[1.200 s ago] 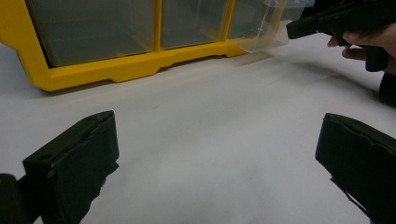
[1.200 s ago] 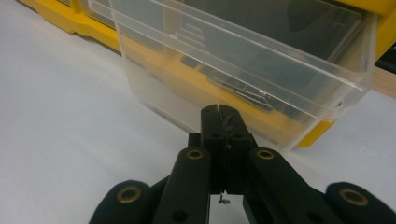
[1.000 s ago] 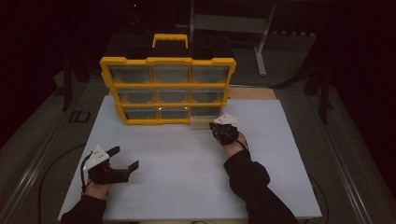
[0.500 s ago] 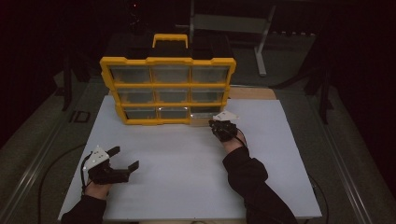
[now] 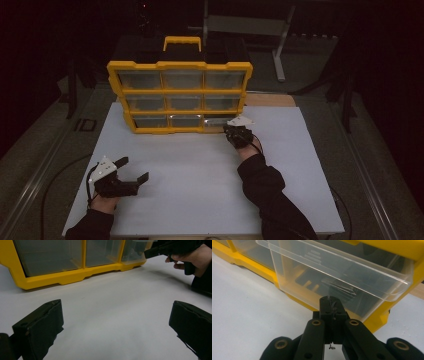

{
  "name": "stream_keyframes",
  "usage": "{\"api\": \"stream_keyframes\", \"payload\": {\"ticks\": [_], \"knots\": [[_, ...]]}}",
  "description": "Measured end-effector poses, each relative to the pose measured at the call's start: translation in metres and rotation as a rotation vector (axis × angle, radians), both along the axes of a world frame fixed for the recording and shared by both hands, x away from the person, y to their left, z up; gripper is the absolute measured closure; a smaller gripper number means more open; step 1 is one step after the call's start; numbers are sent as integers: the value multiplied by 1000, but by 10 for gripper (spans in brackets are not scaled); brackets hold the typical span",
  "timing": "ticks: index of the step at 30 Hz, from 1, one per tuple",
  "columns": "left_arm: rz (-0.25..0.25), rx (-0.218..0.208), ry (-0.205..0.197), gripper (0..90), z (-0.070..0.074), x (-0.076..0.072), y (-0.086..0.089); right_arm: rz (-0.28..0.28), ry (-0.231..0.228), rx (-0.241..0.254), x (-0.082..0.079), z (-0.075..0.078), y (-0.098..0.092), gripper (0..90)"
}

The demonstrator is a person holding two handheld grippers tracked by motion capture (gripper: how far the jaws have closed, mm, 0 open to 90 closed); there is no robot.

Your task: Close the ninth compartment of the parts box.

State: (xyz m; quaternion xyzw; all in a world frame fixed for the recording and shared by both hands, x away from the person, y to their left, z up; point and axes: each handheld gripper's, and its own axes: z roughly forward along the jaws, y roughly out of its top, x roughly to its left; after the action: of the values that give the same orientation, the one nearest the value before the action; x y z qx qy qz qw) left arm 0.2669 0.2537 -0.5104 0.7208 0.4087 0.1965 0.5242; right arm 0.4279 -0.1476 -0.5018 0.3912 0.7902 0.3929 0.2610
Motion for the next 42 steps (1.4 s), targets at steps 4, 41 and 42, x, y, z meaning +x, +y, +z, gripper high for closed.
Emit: {"api": "stream_keyframes", "payload": {"ticks": [4,41,42], "knots": [[-1,-1,0,0,0,0,0,-6,1,1,3,0,0,900],[-2,-7,1,0,0,0,1,-18,0,-43,24,-1,7,900],[-3,-8,1,0,0,0,1,-20,-2,-46,24,-1,8,900]]}}
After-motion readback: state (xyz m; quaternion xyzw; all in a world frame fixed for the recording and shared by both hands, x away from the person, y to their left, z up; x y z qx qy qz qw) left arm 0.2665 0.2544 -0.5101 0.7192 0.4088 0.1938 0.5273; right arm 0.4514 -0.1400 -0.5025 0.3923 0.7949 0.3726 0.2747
